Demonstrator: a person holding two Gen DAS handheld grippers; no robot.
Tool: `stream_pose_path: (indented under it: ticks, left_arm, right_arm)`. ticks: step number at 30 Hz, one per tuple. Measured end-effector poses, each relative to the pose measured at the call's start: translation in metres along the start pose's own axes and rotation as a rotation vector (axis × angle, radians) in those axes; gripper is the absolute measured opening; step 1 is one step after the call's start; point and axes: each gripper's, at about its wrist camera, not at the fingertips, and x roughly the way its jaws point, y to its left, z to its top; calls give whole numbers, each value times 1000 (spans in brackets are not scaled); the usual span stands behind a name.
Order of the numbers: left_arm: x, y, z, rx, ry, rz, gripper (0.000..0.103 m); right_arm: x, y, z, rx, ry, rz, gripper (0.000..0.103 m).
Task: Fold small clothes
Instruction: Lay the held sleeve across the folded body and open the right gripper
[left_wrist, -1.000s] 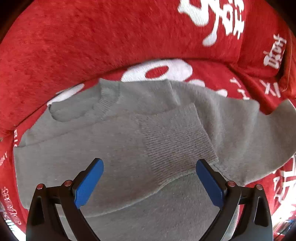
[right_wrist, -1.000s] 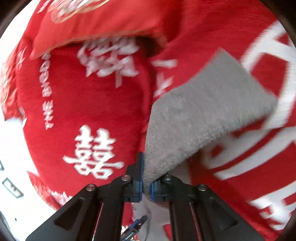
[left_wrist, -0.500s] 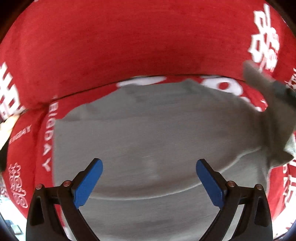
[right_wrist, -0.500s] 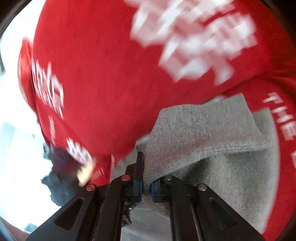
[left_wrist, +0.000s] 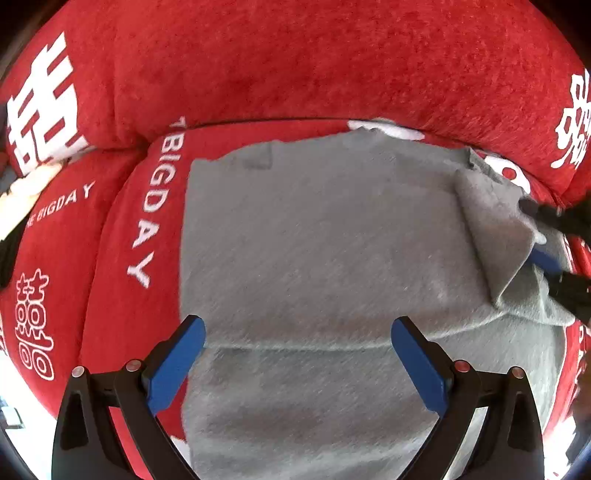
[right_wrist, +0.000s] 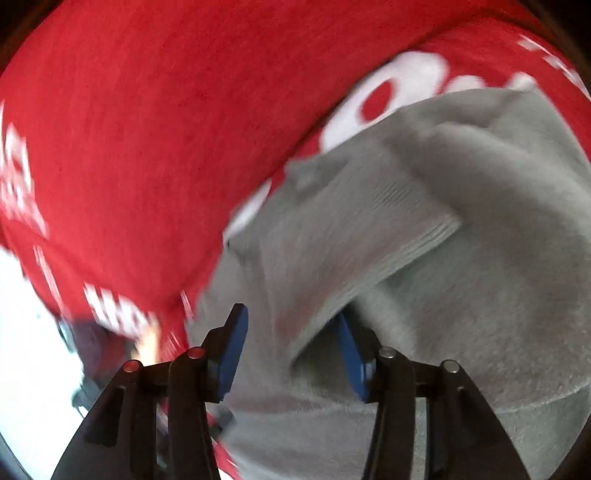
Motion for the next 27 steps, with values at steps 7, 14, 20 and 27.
stream_pose_path:
  ticks: [7,14,20,27]
  left_arm:
    - [-12,29,-17,-38,5,-66,101]
    - [-9,55,-30,-99,42,-99,101]
    - [-10,58,-19,-111,33,-160,101]
    - [-10,34,8,-109,9,-244,101]
  right_arm:
    - [22,77,-6,-349,69,11,7]
    - [92,124,-87,-781,351,-87,8]
    - [95,108,-92,-739,386,-139,48]
    - [-1,44,-55,-395,247,-99,52]
